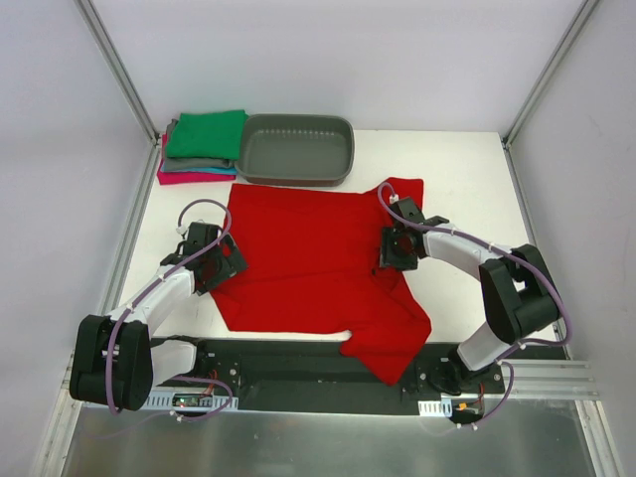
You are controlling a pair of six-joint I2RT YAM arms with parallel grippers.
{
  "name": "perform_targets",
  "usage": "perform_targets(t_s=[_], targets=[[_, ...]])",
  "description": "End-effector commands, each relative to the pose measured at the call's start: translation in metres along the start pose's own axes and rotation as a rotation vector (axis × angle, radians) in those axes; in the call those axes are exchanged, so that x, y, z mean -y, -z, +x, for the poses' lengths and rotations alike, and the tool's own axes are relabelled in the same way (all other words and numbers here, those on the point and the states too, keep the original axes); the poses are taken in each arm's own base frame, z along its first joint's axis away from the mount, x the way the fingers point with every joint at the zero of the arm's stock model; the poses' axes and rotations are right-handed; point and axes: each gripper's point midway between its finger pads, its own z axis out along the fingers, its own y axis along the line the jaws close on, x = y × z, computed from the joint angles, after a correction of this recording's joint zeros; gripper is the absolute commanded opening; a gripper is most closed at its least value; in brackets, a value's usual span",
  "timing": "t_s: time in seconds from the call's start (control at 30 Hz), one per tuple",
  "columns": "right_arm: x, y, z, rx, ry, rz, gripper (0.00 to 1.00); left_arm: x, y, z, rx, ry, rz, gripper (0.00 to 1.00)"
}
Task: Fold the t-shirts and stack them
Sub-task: Flatten out the tshirt
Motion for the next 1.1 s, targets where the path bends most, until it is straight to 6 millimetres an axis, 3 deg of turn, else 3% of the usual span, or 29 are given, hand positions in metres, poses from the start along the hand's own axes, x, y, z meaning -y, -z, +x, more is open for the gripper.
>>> perform_targets(t_s=[0.0,0.33,0.5,0.6,0.67,0.73,0.77,1.07], targets=[[0.023,0.001,0.009,-0.018,-0.001,0.096,0.5,-0.006,0.0,0.004,-0.011,-0.033,-0.029,0.99],[0.022,0.024,0.011,0.057,-0.014,0.043,0.5,-0.006,-0.002,0.004,-0.016,-0.031,-0.034,0.99],[0.013,0.021,0.019,0.04,-0.017,-0.028,0.5,-0.007,-0.001,0.004,-0.012,-0.03,-0.035,0.99],[-0.002,0.015,0.02,0.023,-0.016,-0.114,0.49,-0.006,-0.001,0.004,-0.013,-0.03,-0.03,0.99],[-0.005,0.012,0.019,0.016,-0.028,-0.122,0.39,-0.006,-0.001,0.003,-0.012,-0.03,-0.031,0.99],[-0.007,0.014,0.017,0.028,-0.036,-0.13,0.2,-0.006,-0.001,0.003,-0.011,-0.028,-0.031,0.99],[-0.006,0.016,0.017,0.035,-0.038,-0.127,0.17,-0.006,-0.001,0.003,-0.011,-0.028,-0.033,0.99],[0.007,0.051,0.027,0.112,0.008,-0.038,0.18,-0.006,-0.003,0.004,-0.02,-0.029,-0.037,0.99]])
